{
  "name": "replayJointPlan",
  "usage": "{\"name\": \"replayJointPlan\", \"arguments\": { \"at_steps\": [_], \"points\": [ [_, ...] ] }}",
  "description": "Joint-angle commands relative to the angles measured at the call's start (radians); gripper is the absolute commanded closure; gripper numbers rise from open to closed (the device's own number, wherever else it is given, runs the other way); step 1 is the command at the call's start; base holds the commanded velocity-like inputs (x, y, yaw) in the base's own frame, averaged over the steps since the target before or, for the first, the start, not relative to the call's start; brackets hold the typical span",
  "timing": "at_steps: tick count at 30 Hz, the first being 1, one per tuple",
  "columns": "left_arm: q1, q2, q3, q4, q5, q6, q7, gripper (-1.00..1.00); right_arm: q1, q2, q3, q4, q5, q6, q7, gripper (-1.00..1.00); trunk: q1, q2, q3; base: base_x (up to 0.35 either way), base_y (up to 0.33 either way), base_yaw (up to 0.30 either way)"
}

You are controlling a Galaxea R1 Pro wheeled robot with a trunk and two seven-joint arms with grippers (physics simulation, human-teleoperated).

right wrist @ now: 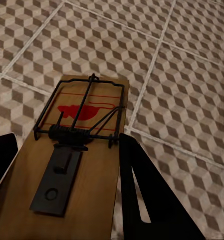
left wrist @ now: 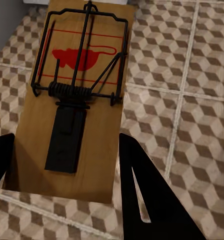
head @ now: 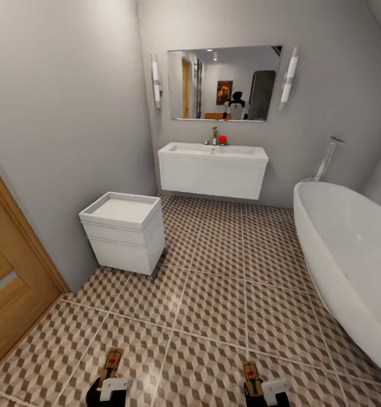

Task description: Take the four mousetraps from the cabinet in the bathroom and place them on the bathroom floor. Make sure all four end up on the same floor surface, and ensure that at least two of them are either under or directly next to the same bathroom sink.

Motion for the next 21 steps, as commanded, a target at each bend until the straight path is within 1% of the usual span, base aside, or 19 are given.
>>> {"name": "replayJointPlan", "arguments": {
  "at_steps": [1,21],
  "points": [
    [-0.001,-0.001,-0.009,0.004,0.006,-0.005,0.005,1.00,-0.001,0.000,0.003,0.001,0.007,-0.002,-0.005,1.00,0.000,0.000,-0.001,0.000,0.000,-0.293],
    [-0.001,-0.001,-0.009,0.004,0.006,-0.005,0.005,1.00,-0.001,0.000,0.003,0.001,0.007,-0.001,-0.005,1.00,0.000,0.000,-0.001,0.000,0.000,-0.293]
  ]
}}
